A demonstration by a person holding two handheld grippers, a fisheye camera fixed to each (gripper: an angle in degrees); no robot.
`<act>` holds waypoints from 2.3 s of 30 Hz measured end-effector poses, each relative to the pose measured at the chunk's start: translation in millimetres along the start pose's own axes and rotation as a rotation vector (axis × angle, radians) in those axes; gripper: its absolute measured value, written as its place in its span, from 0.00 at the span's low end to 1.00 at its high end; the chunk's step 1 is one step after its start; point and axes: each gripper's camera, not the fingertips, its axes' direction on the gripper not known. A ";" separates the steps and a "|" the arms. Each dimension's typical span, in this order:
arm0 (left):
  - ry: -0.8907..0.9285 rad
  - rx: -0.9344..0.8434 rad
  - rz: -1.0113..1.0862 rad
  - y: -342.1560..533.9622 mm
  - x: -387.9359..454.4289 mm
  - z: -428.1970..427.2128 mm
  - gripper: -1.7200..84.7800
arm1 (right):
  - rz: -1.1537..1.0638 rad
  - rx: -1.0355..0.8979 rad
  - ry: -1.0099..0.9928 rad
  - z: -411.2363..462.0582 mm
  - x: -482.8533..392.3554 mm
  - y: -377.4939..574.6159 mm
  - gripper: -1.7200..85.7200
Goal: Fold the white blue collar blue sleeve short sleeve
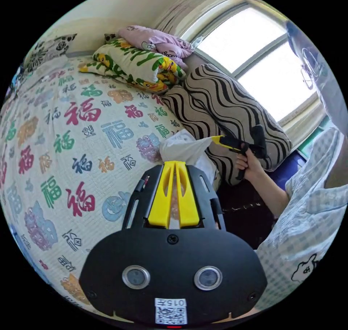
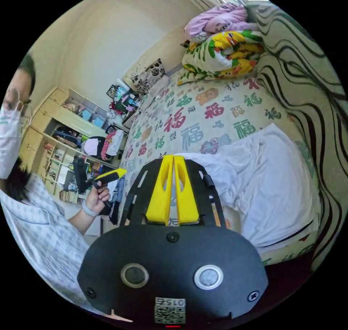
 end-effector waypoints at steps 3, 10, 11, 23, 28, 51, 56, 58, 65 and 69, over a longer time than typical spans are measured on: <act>0.047 -0.097 -0.057 26.6 0.7 24.2 0.05 | -0.032 0.024 -0.082 -10.4 -33.4 30.8 0.01; 0.129 -0.126 0.005 33.7 52.6 1.6 0.18 | -0.255 0.093 -0.306 -54.9 -182.2 72.1 0.01; 0.090 -0.096 0.028 31.3 62.2 -16.5 0.19 | -0.267 0.097 -0.327 -60.3 -193.6 74.9 0.01; -0.016 -0.064 0.100 82.7 95.6 -257.5 0.01 | -0.414 0.229 -0.201 -115.4 -384.6 161.5 0.01; -0.181 0.058 0.032 134.3 94.7 -385.8 0.01 | -0.418 0.164 -0.272 -91.3 -421.7 186.6 0.01; -0.300 0.296 0.038 146.8 66.7 -614.4 0.01 | -0.450 0.010 -0.182 34.0 -420.7 114.4 0.01; -0.186 0.100 -0.261 196.5 4.8 -567.9 0.01 | -0.149 -0.222 -0.128 124.4 -335.7 134.9 0.01; -0.212 0.003 -0.346 211.7 -20.0 -542.7 0.01 | 0.012 -0.343 -0.097 179.8 -289.9 142.0 0.01; -0.128 -0.290 -0.662 254.8 -100.2 -472.1 0.01 | 0.225 -0.707 0.119 299.8 -205.1 152.4 0.01; -0.131 -0.354 -0.704 258.7 -117.1 -471.2 0.01 | 0.178 -0.830 0.186 334.1 -194.1 142.8 0.01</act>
